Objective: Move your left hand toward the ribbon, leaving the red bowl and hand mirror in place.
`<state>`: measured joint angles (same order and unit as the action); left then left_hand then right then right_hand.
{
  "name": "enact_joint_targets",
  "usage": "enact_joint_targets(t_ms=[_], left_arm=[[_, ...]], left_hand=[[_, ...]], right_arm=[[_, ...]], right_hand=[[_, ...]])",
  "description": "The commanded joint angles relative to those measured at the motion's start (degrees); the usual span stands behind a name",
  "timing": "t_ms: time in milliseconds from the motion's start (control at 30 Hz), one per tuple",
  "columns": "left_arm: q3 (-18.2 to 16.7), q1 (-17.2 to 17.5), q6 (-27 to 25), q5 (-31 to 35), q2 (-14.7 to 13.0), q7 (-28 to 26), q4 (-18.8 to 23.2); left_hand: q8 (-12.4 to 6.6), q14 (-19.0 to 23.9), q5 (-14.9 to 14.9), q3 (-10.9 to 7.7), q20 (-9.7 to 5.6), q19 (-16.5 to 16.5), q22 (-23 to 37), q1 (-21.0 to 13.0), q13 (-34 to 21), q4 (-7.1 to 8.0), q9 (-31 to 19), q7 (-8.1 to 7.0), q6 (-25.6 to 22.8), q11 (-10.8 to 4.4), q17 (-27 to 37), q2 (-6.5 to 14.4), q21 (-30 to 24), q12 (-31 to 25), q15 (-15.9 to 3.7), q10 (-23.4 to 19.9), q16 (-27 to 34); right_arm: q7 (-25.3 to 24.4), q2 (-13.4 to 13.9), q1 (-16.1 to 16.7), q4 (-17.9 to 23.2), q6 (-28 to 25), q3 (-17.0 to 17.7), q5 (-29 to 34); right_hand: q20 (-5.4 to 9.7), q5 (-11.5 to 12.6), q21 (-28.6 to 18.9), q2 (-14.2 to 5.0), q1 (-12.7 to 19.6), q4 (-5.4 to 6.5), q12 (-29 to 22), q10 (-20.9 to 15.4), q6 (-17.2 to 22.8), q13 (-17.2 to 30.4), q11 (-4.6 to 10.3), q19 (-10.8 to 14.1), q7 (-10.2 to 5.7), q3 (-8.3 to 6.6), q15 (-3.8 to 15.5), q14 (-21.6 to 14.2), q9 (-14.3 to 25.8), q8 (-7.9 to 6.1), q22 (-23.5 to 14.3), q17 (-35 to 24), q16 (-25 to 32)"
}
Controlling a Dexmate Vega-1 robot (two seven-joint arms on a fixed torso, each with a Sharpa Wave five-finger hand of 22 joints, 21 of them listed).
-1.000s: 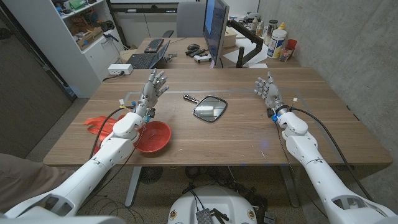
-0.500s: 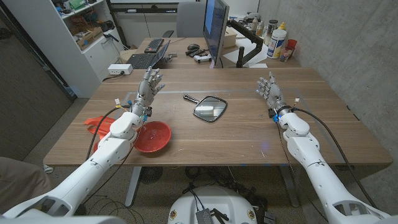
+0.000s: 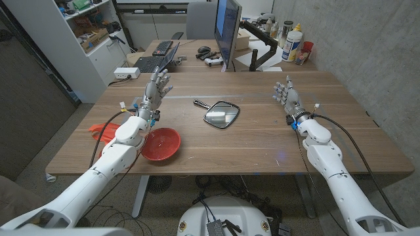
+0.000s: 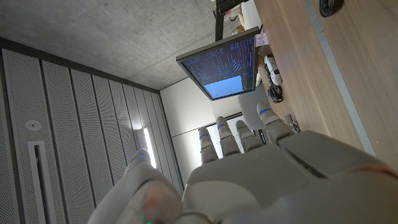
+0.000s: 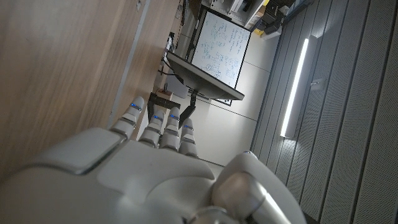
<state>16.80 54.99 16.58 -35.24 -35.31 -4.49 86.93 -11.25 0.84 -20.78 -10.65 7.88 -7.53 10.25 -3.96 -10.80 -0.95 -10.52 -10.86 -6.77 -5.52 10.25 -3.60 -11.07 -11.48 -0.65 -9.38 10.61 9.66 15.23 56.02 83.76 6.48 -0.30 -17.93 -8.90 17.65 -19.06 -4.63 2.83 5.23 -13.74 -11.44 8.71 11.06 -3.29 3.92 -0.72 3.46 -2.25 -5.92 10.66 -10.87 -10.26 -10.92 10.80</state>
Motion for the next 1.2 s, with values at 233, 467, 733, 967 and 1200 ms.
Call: enact_joint_targets(t_ms=[233,467,733,967,1200], left_arm=[[-2.12,5.42,-4.77,4.83,-5.88,-6.57,10.93],[-2.62,6.76,-5.76,6.6,-6.89,-8.44,13.36],[-2.46,7.17,-5.67,8.8,-7.26,-9.39,13.72],[-1.84,6.59,-5.62,11.07,-7.7,-9.48,13.16],[-1.85,7.31,-6.28,15.34,-8.86,-11.95,15.71]], left_hand=[[-0.14,3.13,-0.09,0.15,0.1,0.51,0.24,-0.04,-0.15,-0.41,-0.18,-0.07,-0.33,0.09,0.39,-0.29,-0.21,-0.78,-2.22,-2.16,1.17],[-0.28,2.51,-0.07,0.24,-0.68,0.42,0.22,-0.08,-0.16,-0.5,-0.18,-0.2,-0.77,0.09,0.42,-0.27,-0.29,-0.71,-2.64,-2.2,0.79],[-0.29,-0.79,-0.11,0.32,-0.7,0.8,0.21,-0.28,-0.16,-0.69,-0.17,-0.24,-1.14,0.13,0.39,-0.17,-0.2,-0.05,-1.97,-0.68,-0.38],[-0.53,-3.39,-0.2,0.33,-2.16,2.05,0.21,-0.49,-0.15,-0.87,-0.16,0.2,-2.02,0.13,0.34,0.0,0.15,0.07,-1.6,-0.25,-0.71],[-0.57,-3.33,-0.37,0.36,-7.49,2.39,0.04,-0.9,-0.13,-1.23,-0.14,0.83,-2.99,0.27,0.24,0.24,0.06,-0.04,-3.77,-0.27,-0.01]], right_arm=[[3.28,0.13,-0.93,0.83,-1.63,0.73,-0.04],[3.62,0.07,-0.4,1.62,-1.65,1.12,-0.04],[3.11,-0.2,1.39,3.51,-1.85,2.11,-0.05],[3.22,0.09,1.57,4.14,-1.17,2.18,0.7],[3.77,0.34,1.56,4.32,-1.05,2.02,0.9]], right_hand=[[0.11,0.16,0.4,-0.9,-0.03,0.48,0.46,0.55,0.49,0.07,-0.13,-0.72,-0.2,0.05,0.02,0.73,0.21,-0.28,-0.2,-0.19,-0.11],[0.09,0.15,0.62,-0.96,-0.02,0.49,0.58,0.83,0.45,0.07,0.15,-0.86,-0.2,0.04,-0.07,1.26,0.2,-0.26,-0.2,-0.18,-0.23],[0.17,0.15,0.87,-1.02,-0.01,0.51,0.64,0.98,0.4,0.07,0.15,-1.06,-0.23,0.02,0.01,1.56,0.2,-0.24,-0.21,-0.17,-0.24],[0.3,0.15,1.11,-1.06,0.0,0.52,0.68,1.1,0.42,0.07,0.12,-1.21,-0.14,0.0,0.17,1.93,0.2,-0.25,-0.22,-0.17,-0.28],[0.46,0.16,1.32,-1.08,0.03,0.52,0.68,1.1,0.41,0.07,0.18,-1.36,-0.1,-0.01,0.12,2.22,0.2,-0.25,-0.23,-0.16,-0.3]])
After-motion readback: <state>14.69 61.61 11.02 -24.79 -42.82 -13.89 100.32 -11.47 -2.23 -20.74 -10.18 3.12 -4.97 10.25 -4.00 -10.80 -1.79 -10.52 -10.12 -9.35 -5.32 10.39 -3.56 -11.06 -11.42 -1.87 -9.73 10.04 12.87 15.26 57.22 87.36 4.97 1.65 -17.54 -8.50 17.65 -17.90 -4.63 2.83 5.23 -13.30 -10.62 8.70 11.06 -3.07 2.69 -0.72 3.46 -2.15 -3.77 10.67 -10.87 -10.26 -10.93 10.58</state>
